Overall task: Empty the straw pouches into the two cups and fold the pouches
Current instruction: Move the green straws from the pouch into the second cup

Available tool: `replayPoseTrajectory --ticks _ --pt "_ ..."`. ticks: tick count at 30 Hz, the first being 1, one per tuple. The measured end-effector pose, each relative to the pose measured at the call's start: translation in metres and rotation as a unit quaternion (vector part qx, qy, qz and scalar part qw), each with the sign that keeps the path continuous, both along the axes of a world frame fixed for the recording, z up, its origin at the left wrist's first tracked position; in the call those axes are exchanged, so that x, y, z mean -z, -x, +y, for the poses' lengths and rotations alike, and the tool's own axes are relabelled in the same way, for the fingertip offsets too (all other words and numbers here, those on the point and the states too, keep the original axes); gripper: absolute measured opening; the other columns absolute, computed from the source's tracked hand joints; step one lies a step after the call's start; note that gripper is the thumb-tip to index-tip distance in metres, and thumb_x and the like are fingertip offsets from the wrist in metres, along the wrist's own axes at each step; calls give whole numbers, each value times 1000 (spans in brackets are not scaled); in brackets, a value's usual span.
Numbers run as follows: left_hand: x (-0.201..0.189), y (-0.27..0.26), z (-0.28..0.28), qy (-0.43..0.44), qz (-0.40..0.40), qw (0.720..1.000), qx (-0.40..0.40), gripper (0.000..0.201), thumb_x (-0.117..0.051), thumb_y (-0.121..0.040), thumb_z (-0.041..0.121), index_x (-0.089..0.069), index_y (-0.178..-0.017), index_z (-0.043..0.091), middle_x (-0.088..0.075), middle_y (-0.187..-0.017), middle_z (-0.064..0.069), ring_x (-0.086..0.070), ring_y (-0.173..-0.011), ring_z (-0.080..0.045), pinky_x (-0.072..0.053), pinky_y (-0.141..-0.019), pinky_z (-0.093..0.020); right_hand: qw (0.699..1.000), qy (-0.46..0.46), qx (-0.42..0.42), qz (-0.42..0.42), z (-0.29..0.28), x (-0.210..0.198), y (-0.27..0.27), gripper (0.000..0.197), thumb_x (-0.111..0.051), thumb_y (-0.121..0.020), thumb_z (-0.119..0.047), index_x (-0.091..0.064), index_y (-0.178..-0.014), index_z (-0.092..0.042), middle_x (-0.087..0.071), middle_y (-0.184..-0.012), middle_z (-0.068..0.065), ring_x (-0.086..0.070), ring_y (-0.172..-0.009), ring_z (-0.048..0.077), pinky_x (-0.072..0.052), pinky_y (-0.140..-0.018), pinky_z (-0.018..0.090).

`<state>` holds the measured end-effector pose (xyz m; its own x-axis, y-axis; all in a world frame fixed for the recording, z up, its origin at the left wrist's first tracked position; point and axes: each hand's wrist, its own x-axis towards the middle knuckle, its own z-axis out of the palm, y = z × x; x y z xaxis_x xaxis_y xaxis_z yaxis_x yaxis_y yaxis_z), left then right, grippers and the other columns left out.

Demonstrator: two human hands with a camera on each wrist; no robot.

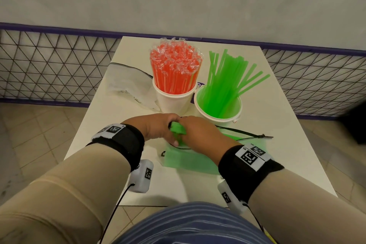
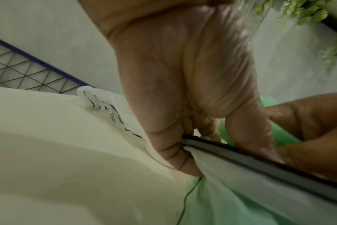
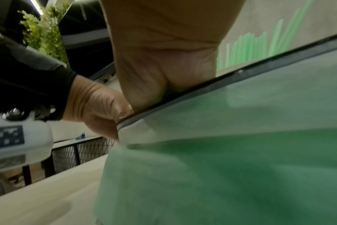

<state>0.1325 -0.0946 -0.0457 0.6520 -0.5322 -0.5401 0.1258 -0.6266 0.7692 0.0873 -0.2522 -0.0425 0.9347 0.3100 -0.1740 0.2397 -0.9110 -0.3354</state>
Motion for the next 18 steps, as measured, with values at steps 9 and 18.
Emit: replayPoseTrajectory --ticks 9,18 --pt "0 -4 1 -99 -129 986 22 12 -72 -84 20 -67 -87 30 -62 -94 8 -57 -90 -13 -44 -80 -22 994 -94 50 -10 -11 -61 -3 34 -61 -93 -37 -56 -122 -20 -65 -100 0 -56 -78 16 -42 -66 29" --pt "-34 -13 -14 -125 -182 975 29 24 -69 -86 43 -58 -99 25 -57 -120 5 -54 -110 -18 -45 -90 -33 798 -562 156 -151 -53 -171 -19 5 -60 -94 -21 -57 -97 -19 -69 -77 -1 -65 -73 14 -53 -75 29"
